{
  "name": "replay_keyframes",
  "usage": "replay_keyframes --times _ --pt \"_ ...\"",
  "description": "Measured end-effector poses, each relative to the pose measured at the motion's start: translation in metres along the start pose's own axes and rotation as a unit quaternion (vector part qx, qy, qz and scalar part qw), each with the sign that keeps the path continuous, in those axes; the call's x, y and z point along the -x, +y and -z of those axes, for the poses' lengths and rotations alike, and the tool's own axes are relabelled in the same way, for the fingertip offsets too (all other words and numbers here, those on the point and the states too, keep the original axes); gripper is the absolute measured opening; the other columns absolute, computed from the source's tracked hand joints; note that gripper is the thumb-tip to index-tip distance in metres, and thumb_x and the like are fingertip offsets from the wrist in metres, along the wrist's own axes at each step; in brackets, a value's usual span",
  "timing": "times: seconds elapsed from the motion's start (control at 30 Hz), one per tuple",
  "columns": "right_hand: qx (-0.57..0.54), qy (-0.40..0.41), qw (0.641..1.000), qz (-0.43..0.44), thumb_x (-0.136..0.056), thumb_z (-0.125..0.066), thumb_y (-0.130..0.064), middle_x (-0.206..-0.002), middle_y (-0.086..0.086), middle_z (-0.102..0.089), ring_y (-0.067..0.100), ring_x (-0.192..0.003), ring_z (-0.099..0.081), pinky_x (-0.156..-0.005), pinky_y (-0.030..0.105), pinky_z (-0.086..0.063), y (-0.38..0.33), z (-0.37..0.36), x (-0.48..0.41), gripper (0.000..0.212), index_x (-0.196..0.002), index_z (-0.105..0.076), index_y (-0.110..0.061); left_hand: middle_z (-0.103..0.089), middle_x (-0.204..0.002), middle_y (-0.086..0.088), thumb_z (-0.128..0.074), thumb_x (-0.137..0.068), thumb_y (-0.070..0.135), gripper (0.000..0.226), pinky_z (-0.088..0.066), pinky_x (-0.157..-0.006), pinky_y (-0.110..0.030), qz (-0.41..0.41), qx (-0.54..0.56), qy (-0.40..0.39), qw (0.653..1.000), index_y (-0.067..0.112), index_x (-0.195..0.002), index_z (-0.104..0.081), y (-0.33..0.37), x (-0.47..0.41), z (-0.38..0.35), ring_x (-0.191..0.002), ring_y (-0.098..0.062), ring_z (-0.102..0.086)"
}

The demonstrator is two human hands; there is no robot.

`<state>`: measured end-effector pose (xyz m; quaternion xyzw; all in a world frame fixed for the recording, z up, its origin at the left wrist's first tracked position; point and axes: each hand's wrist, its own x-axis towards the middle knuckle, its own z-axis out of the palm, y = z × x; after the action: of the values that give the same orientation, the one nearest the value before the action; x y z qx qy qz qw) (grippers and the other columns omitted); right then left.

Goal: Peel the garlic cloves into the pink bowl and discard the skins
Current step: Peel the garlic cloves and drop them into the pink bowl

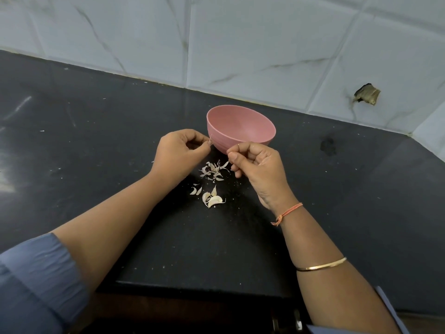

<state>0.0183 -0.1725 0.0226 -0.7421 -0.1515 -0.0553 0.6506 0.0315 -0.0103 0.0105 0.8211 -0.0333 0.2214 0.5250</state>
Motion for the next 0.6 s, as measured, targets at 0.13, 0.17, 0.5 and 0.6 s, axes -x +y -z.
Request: replay_keyframes --times 0.13,0.17,0.5,0.6 --pt "0.069 0.060 0.995 0.029 -0.089 -0.059 -0.009 -0.060 -0.009 -0.062 0.006 -0.052 -0.052 -0.048 0.017 -0.045 -0.006 0.000 -0.004 0.014 -0.082 -0.070 -0.005 -0.066 -0.069 0.016 -0.066 -0.083 0.023 0.012 -0.043 -0.059 -0.005 0.005 -0.024 -0.003 1.000 0.027 -0.072 -0.068 -0.003 -0.003 0.003 -0.061 0.006 -0.057" --pt "0.084 0.078 0.993 0.042 -0.089 -0.060 -0.010 -0.060 -0.007 -0.062 0.007 -0.052 -0.053 -0.050 0.018 -0.046 -0.009 0.002 -0.007 0.015 -0.081 -0.070 -0.003 -0.067 -0.069 0.013 -0.064 -0.084 0.025 0.012 -0.043 -0.058 -0.008 0.009 -0.031 -0.002 0.999 0.022 -0.074 -0.071 -0.004 -0.004 0.004 -0.059 0.005 -0.056" --pt "0.176 0.155 0.967 0.099 -0.085 -0.063 -0.007 -0.072 0.003 -0.069 0.012 -0.067 -0.067 -0.070 0.032 -0.059 -0.034 0.014 -0.048 0.008 -0.087 -0.065 -0.015 -0.061 -0.058 0.006 -0.065 -0.083 0.038 0.027 -0.043 -0.055 -0.022 0.022 -0.045 0.013 0.999 0.016 -0.068 -0.068 -0.008 -0.006 0.005 -0.052 -0.005 -0.050" --pt "0.225 0.158 0.958 0.082 -0.087 -0.062 -0.014 -0.075 0.002 -0.070 0.016 -0.074 -0.068 -0.074 0.043 -0.057 -0.026 0.018 -0.055 0.019 -0.072 -0.057 -0.024 -0.061 -0.059 0.007 -0.065 -0.084 0.038 0.026 -0.041 -0.055 -0.020 0.016 -0.058 0.011 0.998 0.017 -0.067 -0.068 -0.008 -0.006 0.004 -0.054 -0.005 -0.052"
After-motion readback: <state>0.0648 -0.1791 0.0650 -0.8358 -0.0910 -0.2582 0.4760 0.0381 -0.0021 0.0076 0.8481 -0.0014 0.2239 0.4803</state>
